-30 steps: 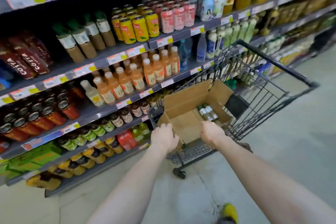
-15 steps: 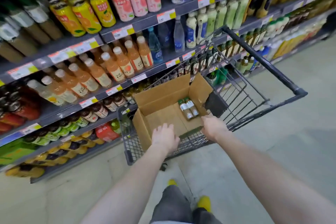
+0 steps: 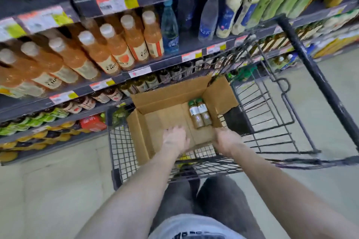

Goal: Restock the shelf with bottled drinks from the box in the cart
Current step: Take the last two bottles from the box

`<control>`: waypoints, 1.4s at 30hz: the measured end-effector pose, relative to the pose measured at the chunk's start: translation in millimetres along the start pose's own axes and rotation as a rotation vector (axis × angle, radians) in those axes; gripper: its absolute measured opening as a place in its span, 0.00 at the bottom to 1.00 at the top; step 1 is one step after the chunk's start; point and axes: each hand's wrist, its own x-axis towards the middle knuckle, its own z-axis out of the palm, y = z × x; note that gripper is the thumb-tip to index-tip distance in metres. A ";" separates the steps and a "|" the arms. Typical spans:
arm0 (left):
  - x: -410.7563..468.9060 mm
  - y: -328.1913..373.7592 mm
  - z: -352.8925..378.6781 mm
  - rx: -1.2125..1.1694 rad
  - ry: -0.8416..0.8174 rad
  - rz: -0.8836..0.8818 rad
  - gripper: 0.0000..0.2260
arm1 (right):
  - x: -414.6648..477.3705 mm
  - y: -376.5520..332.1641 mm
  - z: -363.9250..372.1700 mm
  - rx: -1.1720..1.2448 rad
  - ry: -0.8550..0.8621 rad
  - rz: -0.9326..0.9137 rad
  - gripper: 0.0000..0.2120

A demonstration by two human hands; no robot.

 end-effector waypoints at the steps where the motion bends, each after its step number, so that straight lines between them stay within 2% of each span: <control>1: 6.7 0.5 -0.2 -0.013 -0.019 -0.003 0.20 | 7.4 1.3 -1.0 0.018 -0.015 0.004 0.17; 4: 26.8 -2.4 1.5 -0.032 -0.079 -0.023 0.19 | 28.3 4.9 0.5 0.056 -0.054 0.010 0.22; 8: 52.1 -5.7 5.9 -0.043 -0.151 -0.055 0.19 | 61.7 13.8 16.6 0.101 -0.117 0.038 0.21; 13: 88.1 -6.5 24.5 -0.178 -0.162 -0.170 0.19 | 116.4 15.7 35.2 0.298 -0.180 0.119 0.22; 16: 118.8 -3.8 40.0 -0.263 -0.165 -0.239 0.18 | 155.6 18.0 48.4 0.440 -0.172 0.161 0.19; 19: 157.3 2.4 58.7 -0.452 -0.126 -0.317 0.20 | 199.4 23.4 67.4 0.551 -0.119 0.178 0.17; 23: 217.8 10.8 86.9 -0.729 -0.067 -0.393 0.28 | 250.5 25.4 106.1 0.698 -0.073 0.229 0.25; 25: 243.6 15.2 100.2 -0.806 -0.073 -0.416 0.31 | 257.6 24.3 121.0 0.783 0.007 0.226 0.28; 28: 276.5 17.5 117.5 -0.863 -0.045 -0.456 0.28 | 259.2 30.9 140.8 0.913 0.136 0.188 0.27; 33: 311.5 17.3 130.6 -0.942 0.016 -0.550 0.31 | 271.1 37.1 146.6 0.924 0.129 0.167 0.28; 36: 318.6 13.9 130.7 -0.988 0.053 -0.567 0.29 | 288.8 31.8 149.6 0.906 0.103 0.189 0.28; 40: 317.8 0.3 138.9 -0.974 0.035 -0.534 0.33 | 307.0 19.1 155.9 0.847 0.094 0.289 0.31; 42: 312.2 -8.0 148.4 -1.023 0.079 -0.534 0.30 | 312.5 14.0 155.8 0.828 0.109 0.333 0.32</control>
